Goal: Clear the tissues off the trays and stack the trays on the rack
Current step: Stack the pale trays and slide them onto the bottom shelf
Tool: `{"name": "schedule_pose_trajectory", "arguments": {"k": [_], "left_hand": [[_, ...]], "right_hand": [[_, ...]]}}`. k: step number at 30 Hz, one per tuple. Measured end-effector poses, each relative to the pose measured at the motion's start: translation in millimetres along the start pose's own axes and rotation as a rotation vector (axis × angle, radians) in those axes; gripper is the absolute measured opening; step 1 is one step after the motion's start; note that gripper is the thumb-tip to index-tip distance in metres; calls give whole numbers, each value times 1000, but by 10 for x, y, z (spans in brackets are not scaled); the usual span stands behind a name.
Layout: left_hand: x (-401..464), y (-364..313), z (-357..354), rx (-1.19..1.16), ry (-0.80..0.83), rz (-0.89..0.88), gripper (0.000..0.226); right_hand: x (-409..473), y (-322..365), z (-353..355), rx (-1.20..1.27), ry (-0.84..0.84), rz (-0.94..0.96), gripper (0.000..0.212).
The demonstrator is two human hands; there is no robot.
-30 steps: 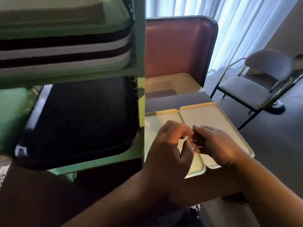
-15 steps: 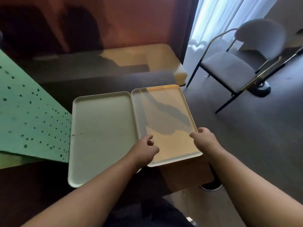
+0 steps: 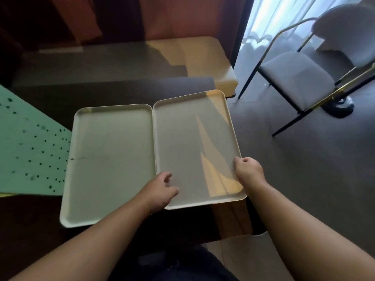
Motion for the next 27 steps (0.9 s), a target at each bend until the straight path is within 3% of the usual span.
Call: {"name": "schedule_pose_trajectory", "arguments": {"k": [5,7,12,18,27], "left_hand": [[-216,2,443,25,-349,61,64],[-281,25,608,-22,-376,60,61],[-549,197,1067,-72,-480,10,21],[-770,921,1514,27,-555,163,27],[-918,1679,1817,30,-613,250,33]], "right_hand": [[-225,241,211,121,4,157,45],[-311,304,228,143,-3,174,44],[-604,430,-301,203,61,190,37],[-898,513,-1166,172,165,180,36],[-1172,675,-1916,75,163,238,31]]}}
Point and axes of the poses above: each hand's wrist, its own x-axis towards the middle knuckle, its own z-axis out of the back of the hand, y = z × x, the point moved 8 cm from there along x, towards the middle knuckle, and after that the axes turned 3 degrees about y, right-handed, at the moved point
